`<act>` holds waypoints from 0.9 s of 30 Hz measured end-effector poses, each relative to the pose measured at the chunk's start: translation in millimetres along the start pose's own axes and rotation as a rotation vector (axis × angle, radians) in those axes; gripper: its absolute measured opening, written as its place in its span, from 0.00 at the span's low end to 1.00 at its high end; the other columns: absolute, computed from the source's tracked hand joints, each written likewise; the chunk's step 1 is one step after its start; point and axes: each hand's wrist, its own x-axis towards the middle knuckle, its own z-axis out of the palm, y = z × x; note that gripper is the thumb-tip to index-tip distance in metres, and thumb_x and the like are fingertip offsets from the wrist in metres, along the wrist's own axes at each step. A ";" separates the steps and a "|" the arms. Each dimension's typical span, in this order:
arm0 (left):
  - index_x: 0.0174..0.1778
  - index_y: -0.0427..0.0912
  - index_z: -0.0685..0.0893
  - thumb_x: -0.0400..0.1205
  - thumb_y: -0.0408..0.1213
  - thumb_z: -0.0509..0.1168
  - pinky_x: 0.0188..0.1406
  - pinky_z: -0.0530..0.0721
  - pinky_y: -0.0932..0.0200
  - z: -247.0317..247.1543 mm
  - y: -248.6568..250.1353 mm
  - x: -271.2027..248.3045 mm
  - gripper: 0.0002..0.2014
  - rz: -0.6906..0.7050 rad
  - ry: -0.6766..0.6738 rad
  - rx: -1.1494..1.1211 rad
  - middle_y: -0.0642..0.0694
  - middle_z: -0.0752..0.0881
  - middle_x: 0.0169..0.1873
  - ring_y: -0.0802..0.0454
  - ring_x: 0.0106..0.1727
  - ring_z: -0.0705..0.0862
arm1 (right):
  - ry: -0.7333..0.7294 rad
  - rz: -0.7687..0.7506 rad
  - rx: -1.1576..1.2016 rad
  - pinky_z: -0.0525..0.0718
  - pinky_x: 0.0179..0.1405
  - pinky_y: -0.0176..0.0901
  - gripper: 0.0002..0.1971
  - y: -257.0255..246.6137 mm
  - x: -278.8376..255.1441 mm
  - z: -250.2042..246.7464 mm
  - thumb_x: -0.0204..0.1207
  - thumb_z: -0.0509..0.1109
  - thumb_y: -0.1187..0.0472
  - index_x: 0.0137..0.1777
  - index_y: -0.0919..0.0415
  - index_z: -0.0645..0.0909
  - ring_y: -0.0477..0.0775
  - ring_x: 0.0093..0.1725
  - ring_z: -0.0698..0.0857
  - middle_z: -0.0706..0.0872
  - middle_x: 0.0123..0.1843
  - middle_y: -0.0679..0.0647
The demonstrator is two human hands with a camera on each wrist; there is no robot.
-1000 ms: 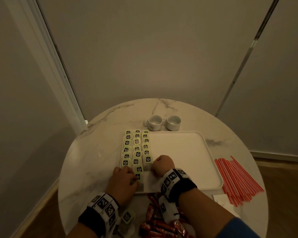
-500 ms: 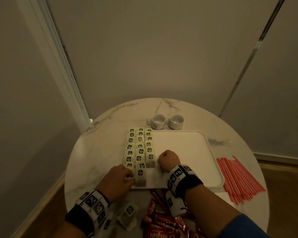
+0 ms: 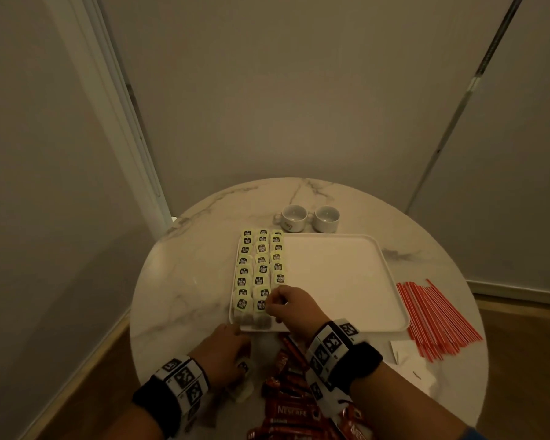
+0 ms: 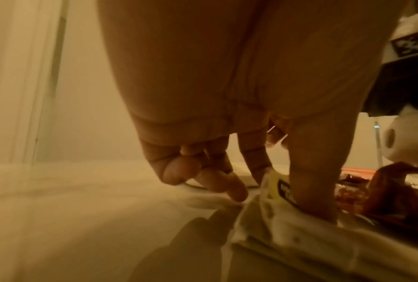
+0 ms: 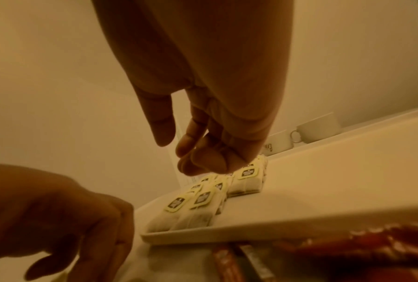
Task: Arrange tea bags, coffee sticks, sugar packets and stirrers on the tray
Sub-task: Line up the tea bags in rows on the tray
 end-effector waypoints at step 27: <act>0.31 0.48 0.87 0.70 0.37 0.74 0.28 0.75 0.59 -67.0 21.8 24.4 0.04 -0.045 0.472 -1.363 0.45 0.86 0.33 0.49 0.35 0.82 | 0.016 -0.116 0.295 0.77 0.30 0.44 0.07 -20.8 -28.7 -29.8 0.74 0.74 0.59 0.47 0.62 0.87 0.50 0.30 0.77 0.89 0.40 0.63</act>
